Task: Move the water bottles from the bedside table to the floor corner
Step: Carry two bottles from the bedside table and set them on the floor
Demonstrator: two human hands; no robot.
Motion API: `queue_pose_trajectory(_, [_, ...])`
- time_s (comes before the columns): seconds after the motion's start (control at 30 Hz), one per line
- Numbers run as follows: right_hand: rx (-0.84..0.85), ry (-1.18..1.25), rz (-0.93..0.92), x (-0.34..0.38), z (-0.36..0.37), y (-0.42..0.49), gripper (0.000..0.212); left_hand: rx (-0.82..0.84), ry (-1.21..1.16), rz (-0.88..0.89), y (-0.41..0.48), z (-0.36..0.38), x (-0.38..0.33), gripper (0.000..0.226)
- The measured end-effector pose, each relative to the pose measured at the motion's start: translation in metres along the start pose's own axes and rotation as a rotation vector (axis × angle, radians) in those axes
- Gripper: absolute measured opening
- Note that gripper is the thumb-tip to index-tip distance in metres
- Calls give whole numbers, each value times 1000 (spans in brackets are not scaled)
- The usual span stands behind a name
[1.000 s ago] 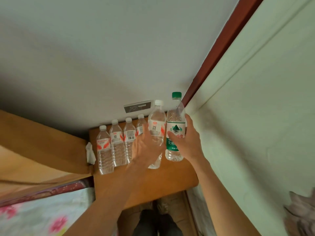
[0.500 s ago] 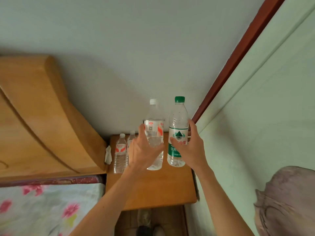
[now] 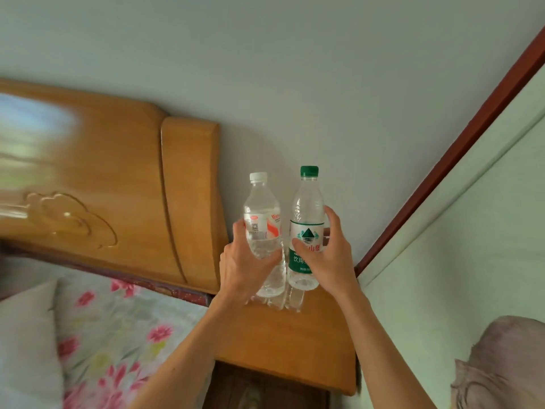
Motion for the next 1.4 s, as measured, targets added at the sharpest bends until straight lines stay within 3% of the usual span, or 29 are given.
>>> queue_pose_trajectory(0.73, [399, 104, -378, 172, 170, -81, 77, -431, -2, -79, -99, -242, 47, 70])
queue_pose_trajectory(0.93, [485, 107, -471, 218, 213, -147, 87, -564, 36, -107, -163, -314, 74, 73])
queue_pose_trajectory(1.4, [683, 173, -613, 324, 327, -351, 83, -835, 168, -288, -374, -492, 134, 70])
Point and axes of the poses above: each hand's wrist, its own y-axis towards the middle knuckle, its own z-axis out of the palm, x = y × z, the point moved 7 cm from there along y, towards the middle knuckle, and after that the axes turned 1 degree about x, right-handed, at the moved point
